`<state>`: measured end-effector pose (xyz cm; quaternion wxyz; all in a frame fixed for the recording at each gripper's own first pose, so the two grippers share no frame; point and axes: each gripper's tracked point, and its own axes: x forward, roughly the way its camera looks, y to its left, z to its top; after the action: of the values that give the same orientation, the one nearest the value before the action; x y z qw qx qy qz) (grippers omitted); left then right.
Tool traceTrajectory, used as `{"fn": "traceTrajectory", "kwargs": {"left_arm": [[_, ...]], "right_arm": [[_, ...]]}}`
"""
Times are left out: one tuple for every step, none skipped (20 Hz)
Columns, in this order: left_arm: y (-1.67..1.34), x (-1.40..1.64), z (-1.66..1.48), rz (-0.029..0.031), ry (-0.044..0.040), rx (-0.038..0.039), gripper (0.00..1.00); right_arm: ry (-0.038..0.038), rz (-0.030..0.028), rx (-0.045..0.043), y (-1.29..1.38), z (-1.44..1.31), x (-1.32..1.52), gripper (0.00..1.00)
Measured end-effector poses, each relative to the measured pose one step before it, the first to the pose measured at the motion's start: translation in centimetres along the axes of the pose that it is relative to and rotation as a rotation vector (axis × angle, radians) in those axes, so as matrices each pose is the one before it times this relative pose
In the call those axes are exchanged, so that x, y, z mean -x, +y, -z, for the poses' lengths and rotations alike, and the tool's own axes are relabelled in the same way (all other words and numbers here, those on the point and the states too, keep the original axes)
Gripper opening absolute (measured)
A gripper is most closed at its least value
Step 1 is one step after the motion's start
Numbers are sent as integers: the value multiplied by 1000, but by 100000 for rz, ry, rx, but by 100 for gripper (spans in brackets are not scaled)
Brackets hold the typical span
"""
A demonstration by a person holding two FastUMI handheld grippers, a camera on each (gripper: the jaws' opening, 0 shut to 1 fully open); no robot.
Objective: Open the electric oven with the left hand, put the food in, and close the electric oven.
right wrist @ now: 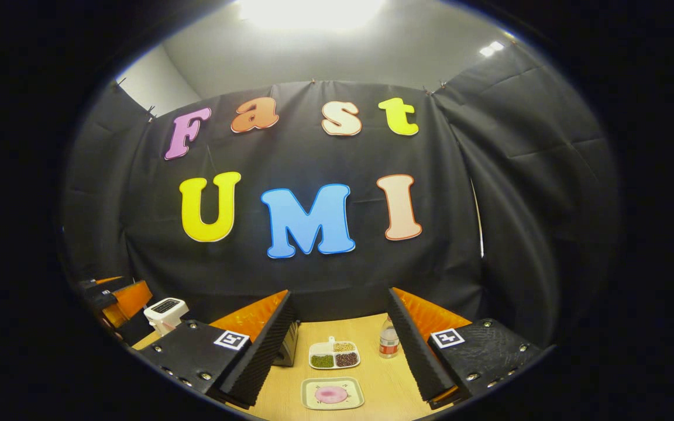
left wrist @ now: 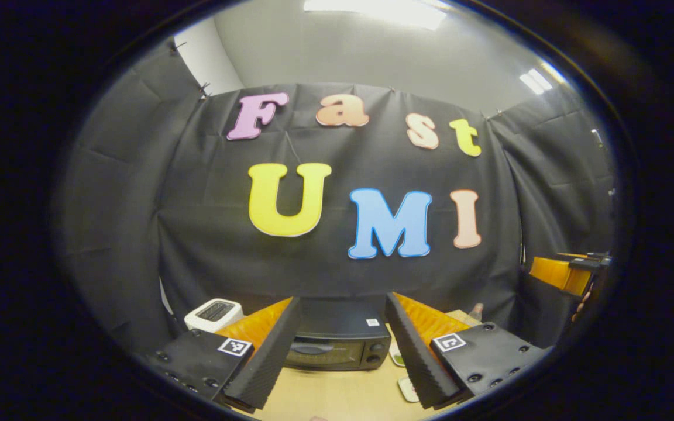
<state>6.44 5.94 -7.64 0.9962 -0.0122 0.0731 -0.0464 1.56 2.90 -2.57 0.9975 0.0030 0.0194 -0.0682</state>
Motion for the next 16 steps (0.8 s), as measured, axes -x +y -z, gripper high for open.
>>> {"fn": "traceTrajectory", "kwargs": {"left_arm": [[502,-1101,1245,654,3407,535,100],[410,-1068,824,289,2264,361,100],[440,-1350,844,468,2298,336,100],[658,-1346,1033,-565,2487,-602,100],[759,-1527,852,-1490,3097,-1668,100],[636,-1583,1132,-1019,3227,-1667,100],[296,-1599,970,-56,3149,-431,100],[279,-1648,1158,233,3078,431,100],[126,-1593,882,794,2424,1217,97],[139,-1420,827,553,2193,1407,97],[214,-1510,674,149,1879,597,97],[303,-1455,706,229,1383,24,97],[236,-1461,531,388,1388,-331,97],[255,-1258,636,373,1137,-138,97],[378,-1337,516,-434,1452,-427,97],[420,-1327,839,-641,1375,-285,97]], "right_arm": [[628,394,451,141,236,-126,97],[654,315,452,110,371,-134,97],[675,303,461,131,289,-83,97],[657,333,464,-21,296,-173,97],[830,638,655,-4,222,-254,97],[726,554,492,-112,415,-188,97],[1220,737,504,-77,349,-343,97],[1825,950,-78,-188,450,-286,97],[1600,644,-541,-93,317,-339,97],[1111,1017,-349,-174,277,-289,97],[853,1171,266,-220,176,-299,97],[669,1182,747,-248,300,-207,97],[840,1258,837,-256,224,-292,97],[1029,1029,514,-246,319,-158,97],[994,939,205,-174,207,-184,97],[674,852,152,-111,116,-158,97]]}}
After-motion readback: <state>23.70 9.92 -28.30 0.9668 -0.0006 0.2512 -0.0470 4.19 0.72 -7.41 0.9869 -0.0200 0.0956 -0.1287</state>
